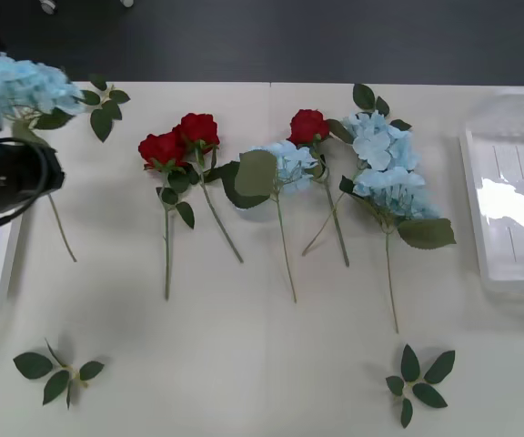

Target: Put the red flowers into the right box and the blue flowers into the left box

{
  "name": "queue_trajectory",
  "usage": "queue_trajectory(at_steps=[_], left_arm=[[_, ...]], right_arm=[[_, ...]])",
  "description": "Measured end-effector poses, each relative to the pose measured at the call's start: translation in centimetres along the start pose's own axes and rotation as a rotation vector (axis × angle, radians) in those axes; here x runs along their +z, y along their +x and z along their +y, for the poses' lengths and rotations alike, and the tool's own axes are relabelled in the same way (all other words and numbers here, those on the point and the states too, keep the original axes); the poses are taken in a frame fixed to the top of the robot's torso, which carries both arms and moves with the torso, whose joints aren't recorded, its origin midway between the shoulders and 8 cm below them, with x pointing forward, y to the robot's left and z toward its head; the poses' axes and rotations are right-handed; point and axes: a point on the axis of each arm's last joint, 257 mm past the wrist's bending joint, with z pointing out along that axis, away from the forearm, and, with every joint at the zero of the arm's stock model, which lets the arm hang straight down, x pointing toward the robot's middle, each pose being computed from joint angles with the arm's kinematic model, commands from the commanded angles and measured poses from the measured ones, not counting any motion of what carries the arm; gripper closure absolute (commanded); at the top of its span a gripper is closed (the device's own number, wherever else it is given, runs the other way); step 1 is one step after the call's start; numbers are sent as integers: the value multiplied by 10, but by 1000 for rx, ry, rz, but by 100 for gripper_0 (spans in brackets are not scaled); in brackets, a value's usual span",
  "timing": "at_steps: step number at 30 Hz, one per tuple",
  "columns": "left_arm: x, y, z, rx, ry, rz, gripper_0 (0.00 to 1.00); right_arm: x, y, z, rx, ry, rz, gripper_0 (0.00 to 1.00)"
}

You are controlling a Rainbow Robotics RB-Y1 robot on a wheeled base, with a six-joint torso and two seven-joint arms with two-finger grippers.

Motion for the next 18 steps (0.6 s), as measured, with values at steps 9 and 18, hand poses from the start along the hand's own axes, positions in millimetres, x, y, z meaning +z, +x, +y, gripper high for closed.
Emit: queue_trajectory(at_steps=[9,18], left_arm=[[-49,-38,105,13,-78,-115,100],[-38,-38,165,164,-181,-58,100]], right_arm=[[27,14,-66,-115,103,-26,100],[46,15,-83,-95,136,-62,95]])
